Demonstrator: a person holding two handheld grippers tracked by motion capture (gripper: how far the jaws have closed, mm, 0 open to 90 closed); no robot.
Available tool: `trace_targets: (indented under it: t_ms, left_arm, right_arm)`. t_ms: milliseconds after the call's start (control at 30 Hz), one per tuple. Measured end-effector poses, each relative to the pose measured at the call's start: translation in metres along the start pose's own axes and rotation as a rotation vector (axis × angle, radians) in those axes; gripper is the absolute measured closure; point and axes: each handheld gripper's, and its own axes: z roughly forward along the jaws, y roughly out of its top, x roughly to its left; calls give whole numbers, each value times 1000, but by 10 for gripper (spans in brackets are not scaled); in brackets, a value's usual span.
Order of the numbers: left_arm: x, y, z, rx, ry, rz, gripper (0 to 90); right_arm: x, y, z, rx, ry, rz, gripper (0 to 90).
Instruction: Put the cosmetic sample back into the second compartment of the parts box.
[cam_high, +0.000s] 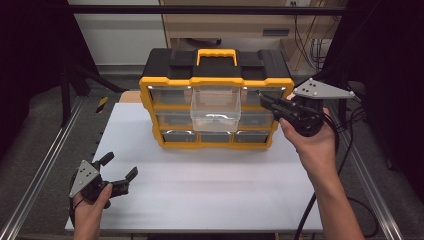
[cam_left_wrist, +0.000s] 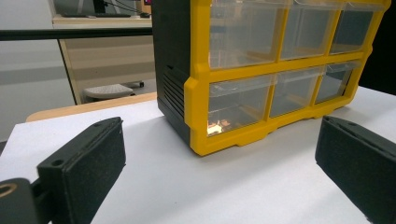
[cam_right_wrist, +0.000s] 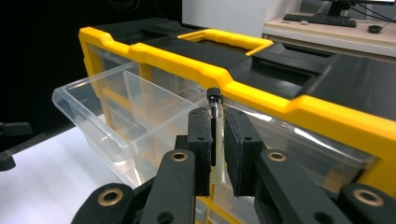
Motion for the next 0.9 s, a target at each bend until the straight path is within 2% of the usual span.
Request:
trace_targets:
  t_ms: [267, 900]
  left_arm:
    - [0, 0, 0, 0, 0, -1, 17]
    - [0, 0, 0, 0, -2, -4, 17]
  right_arm:
    - [7, 11, 8, -19, 41, -8, 811]
    - [21, 30, 25, -30, 84, -26, 811]
